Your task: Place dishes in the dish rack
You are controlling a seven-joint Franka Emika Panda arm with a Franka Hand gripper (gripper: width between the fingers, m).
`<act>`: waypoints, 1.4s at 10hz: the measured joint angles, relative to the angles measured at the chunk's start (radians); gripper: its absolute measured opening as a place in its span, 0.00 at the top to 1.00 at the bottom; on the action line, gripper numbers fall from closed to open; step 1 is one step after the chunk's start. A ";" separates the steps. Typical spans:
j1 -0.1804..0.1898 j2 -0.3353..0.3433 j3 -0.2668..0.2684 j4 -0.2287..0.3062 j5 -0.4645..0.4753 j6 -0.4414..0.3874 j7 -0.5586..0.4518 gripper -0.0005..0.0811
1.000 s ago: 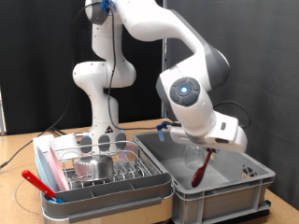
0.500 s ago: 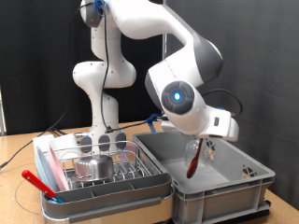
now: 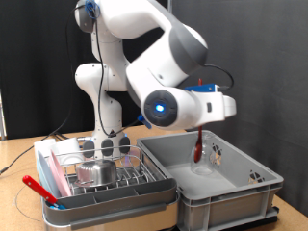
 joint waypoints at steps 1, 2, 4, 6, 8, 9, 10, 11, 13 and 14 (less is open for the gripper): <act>-0.018 -0.010 -0.011 0.005 0.007 -0.011 0.035 0.90; -0.022 -0.032 -0.023 0.001 0.006 -0.006 0.070 0.90; -0.025 -0.013 -0.018 0.001 0.031 -0.060 0.046 0.90; -0.070 0.009 -0.028 0.001 0.109 -0.098 0.011 0.90; -0.119 0.008 -0.055 -0.001 0.141 -0.097 0.009 0.90; -0.136 0.005 -0.074 -0.001 0.141 -0.095 0.009 0.90; -0.154 0.004 -0.092 0.000 0.141 -0.096 0.009 0.90; -0.171 0.004 -0.109 0.000 0.138 -0.094 0.009 0.90; -0.192 0.006 -0.137 0.005 0.115 -0.075 -0.009 0.90; -0.199 0.012 -0.141 0.015 0.095 -0.071 -0.035 0.90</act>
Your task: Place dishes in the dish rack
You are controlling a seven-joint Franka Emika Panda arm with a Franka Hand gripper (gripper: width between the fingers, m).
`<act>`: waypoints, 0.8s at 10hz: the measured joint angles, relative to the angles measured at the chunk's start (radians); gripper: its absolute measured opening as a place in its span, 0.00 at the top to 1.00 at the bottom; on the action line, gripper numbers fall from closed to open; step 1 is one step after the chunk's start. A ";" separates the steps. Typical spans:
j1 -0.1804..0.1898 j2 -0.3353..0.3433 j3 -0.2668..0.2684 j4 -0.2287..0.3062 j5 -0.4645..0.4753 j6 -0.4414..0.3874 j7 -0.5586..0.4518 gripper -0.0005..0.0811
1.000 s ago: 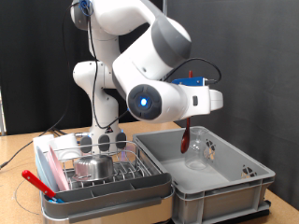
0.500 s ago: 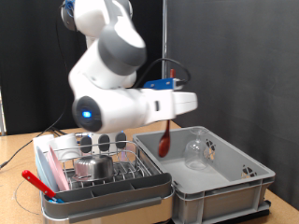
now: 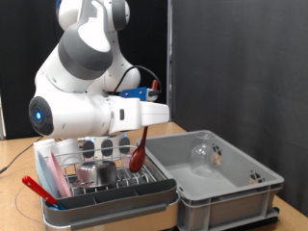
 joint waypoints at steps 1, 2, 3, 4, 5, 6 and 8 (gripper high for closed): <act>0.000 0.013 0.001 0.023 -0.027 -0.003 -0.032 0.90; 0.002 0.029 0.006 0.047 -0.054 -0.009 -0.059 0.90; 0.006 0.044 0.015 0.070 -0.072 -0.019 -0.076 0.90; 0.009 0.057 0.022 0.086 -0.076 -0.027 -0.080 0.90; 0.010 0.070 0.029 0.102 -0.076 -0.034 -0.080 0.90; 0.012 0.086 0.035 0.115 -0.076 -0.037 -0.080 0.90; 0.013 0.119 0.041 0.132 -0.076 -0.038 -0.072 0.90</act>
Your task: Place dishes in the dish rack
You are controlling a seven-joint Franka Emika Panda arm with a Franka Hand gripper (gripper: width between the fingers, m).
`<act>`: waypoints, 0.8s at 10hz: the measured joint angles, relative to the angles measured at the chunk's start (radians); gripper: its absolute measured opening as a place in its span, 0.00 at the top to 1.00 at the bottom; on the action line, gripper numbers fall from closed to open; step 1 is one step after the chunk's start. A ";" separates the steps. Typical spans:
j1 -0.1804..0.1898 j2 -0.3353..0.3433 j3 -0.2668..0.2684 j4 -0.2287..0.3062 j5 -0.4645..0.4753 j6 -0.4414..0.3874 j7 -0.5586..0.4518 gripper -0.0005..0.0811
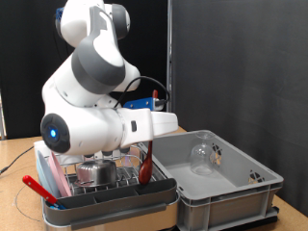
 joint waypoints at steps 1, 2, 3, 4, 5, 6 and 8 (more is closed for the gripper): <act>0.000 0.017 0.000 0.003 0.000 0.000 0.004 0.90; -0.001 0.035 0.000 0.006 0.001 0.000 0.006 0.90; 0.000 0.052 0.000 0.014 0.001 0.000 0.006 0.90; 0.000 0.068 0.001 0.024 0.000 0.000 0.005 0.90; 0.000 0.078 0.002 0.035 -0.001 0.000 0.004 0.90; 0.000 0.086 0.002 0.041 -0.001 0.000 0.003 0.90; 0.000 0.091 0.002 0.048 -0.001 0.003 0.003 0.90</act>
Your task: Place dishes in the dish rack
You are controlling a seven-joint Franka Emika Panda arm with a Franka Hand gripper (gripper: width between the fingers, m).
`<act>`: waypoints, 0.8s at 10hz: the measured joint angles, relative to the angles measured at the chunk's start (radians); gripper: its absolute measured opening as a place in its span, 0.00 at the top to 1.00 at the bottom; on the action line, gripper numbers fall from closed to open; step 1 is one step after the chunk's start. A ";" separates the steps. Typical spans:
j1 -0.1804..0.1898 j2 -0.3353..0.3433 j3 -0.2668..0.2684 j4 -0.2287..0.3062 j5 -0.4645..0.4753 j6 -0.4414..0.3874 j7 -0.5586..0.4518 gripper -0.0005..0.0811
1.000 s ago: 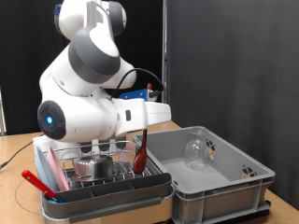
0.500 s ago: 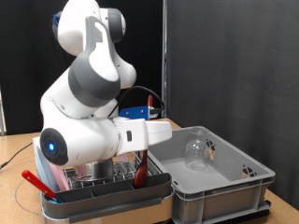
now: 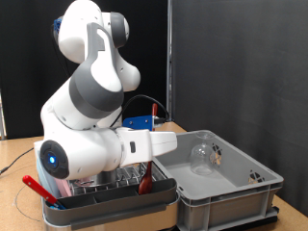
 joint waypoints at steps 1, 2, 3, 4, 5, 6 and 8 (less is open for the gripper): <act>0.000 0.005 -0.001 0.005 0.000 0.006 0.000 0.90; -0.001 0.016 -0.001 0.015 0.001 0.008 0.001 0.90; -0.001 0.034 -0.001 0.027 0.005 0.006 0.002 0.90; -0.003 0.057 -0.001 0.043 0.010 -0.006 0.002 0.90; -0.005 0.083 0.000 0.061 0.014 -0.024 0.002 0.90; -0.006 0.109 0.000 0.080 0.017 -0.040 0.001 0.90; -0.005 0.144 0.001 0.109 0.022 -0.044 0.001 0.90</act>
